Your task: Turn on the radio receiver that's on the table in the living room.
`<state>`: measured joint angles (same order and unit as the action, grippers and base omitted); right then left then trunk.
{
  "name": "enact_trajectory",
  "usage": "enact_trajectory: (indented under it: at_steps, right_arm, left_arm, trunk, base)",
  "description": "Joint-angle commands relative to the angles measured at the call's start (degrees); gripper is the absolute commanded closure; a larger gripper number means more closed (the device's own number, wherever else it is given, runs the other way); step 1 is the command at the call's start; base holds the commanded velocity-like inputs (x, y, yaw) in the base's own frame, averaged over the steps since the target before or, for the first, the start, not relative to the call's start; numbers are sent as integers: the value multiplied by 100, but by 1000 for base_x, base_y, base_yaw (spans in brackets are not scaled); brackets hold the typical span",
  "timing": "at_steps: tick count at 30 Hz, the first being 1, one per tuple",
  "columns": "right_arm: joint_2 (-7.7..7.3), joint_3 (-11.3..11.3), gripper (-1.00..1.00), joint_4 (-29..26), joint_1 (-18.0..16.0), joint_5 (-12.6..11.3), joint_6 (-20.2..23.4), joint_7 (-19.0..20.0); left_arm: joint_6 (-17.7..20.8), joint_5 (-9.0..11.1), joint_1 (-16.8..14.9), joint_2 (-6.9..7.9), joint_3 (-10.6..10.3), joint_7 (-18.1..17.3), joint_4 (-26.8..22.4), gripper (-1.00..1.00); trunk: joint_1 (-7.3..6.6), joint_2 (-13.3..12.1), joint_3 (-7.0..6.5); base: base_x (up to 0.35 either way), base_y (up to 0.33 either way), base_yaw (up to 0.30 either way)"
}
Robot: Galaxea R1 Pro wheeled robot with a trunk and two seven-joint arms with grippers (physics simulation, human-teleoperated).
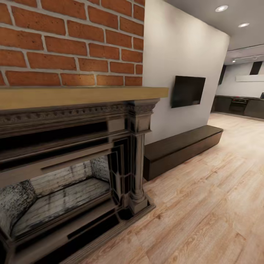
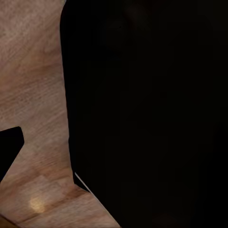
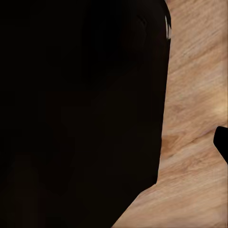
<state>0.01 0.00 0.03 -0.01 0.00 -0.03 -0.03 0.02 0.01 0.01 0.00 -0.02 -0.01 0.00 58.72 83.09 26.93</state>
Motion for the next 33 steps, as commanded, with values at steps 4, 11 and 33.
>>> enact_trajectory:
  at_steps: [4, 11, 33]
  right_arm:
    - [129, 0, -100, 53, -130, 3, -33, -32]
    - [354, -1, -100, 58, -358, 1, -35, -23]
    - [-290, -45, -100, -2042, -403, 0, -47, 34]
  left_arm:
    - [23, 8, 131, -129, -1, -14, 32, -100]
    - [-1, 15, 165, -354, -18, -16, 36, -100]
    - [-313, -27, 166, -551, -43, 31, -2503, -100]
  trunk:
    - [1, -1, 0]
    - [1, -1, 0]
    - [1, -1, 5]
  base:
    - [0, 0, 0]
    - [0, 0, 0]
    - [0, 0, -32]
